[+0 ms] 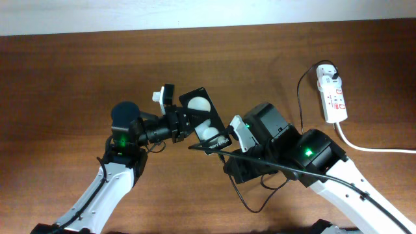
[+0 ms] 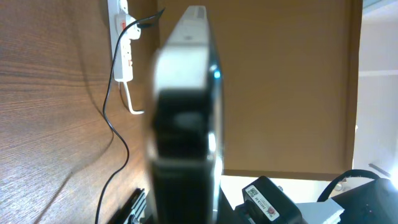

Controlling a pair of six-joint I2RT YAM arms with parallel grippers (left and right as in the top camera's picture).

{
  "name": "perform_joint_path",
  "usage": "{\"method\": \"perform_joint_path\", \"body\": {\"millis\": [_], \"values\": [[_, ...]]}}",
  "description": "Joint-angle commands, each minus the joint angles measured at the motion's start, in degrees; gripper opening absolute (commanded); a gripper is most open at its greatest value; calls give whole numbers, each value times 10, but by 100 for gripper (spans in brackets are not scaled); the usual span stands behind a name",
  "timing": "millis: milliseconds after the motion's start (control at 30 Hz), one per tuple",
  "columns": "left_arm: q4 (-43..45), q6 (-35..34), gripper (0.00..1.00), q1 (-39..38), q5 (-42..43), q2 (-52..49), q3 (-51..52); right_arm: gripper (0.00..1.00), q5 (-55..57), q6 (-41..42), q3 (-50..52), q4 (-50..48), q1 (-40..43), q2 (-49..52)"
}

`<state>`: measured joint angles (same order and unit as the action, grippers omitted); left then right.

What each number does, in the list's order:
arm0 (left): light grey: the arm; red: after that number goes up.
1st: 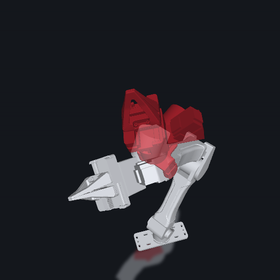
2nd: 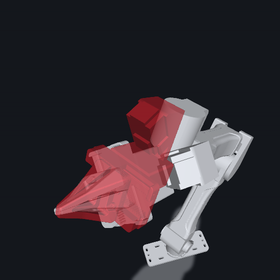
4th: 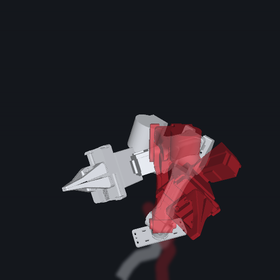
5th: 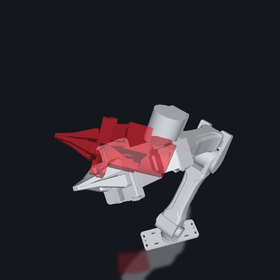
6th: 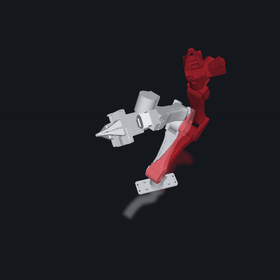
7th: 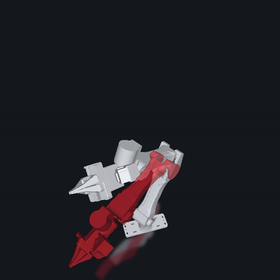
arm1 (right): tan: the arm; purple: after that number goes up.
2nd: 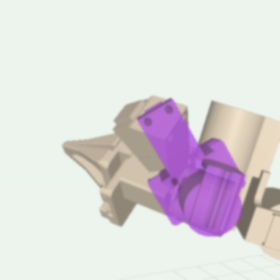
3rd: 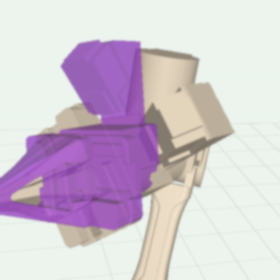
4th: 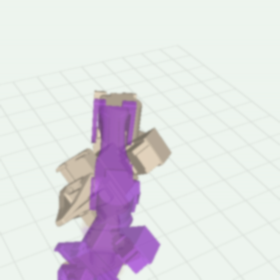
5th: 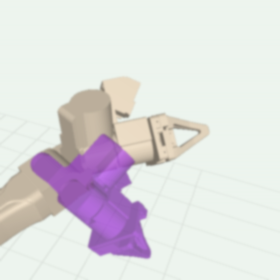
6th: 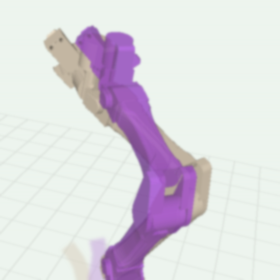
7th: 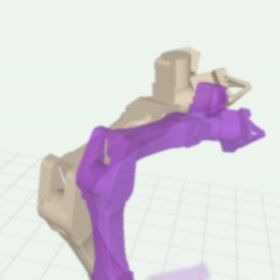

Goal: Plug charger to phone and switch on socket
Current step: 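Push the USB-C plug into the phone port with the right gripper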

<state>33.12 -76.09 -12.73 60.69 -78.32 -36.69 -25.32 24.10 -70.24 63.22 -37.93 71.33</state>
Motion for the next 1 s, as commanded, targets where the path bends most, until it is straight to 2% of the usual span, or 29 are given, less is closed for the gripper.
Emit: {"method": "perform_joint_path", "body": {"millis": [0,533,967], "values": [[7,11,0,1,11,7,-10,4,5,4,1,-7,-2,0],[7,11,0,1,10,7,-10,4,5,4,1,21,-3,-32],[7,11,0,1,11,7,-10,4,23,4,1,-7,-3,-31]]}}
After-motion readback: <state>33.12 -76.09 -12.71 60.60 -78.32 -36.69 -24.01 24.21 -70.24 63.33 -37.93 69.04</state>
